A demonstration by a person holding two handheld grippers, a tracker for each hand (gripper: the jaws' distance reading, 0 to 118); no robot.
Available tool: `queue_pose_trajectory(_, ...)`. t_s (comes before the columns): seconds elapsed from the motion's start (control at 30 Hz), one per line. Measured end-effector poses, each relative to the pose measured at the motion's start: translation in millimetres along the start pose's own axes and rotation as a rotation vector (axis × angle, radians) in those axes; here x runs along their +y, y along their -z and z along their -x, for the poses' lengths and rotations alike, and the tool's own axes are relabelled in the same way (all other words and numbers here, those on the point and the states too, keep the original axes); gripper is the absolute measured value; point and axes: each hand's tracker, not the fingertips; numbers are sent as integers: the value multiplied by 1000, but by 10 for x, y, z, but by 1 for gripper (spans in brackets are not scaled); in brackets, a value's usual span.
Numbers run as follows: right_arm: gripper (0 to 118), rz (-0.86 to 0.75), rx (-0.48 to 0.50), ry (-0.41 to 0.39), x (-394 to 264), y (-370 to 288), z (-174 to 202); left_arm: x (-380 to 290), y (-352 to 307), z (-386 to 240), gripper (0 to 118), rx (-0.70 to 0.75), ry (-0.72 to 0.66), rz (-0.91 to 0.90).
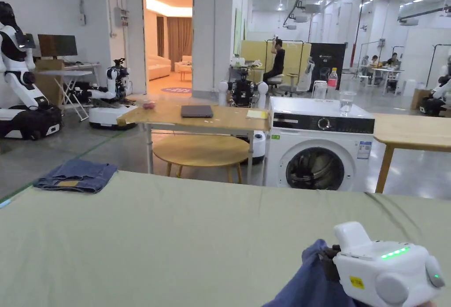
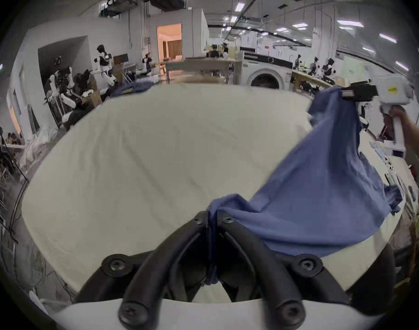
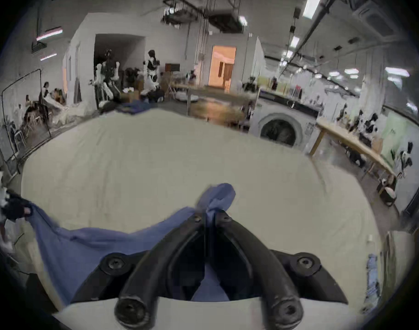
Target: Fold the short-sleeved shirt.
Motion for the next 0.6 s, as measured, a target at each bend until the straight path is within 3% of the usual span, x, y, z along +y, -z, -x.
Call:
queue_pose_trajectory(0.17,4,-137,-141,-53,396,-792,-60,673,-55,-48,1,69,41,-131)
queue_pose_trajectory(0.5,4,-387,-379,-49,1247,-1912,-620,2347,-500,-165,1,190,118,-390)
queue_pose_trajectory(0.6,4,-440,-403,-16,1478,-2105,-834,2832,-635,-199,1,230,146,-449)
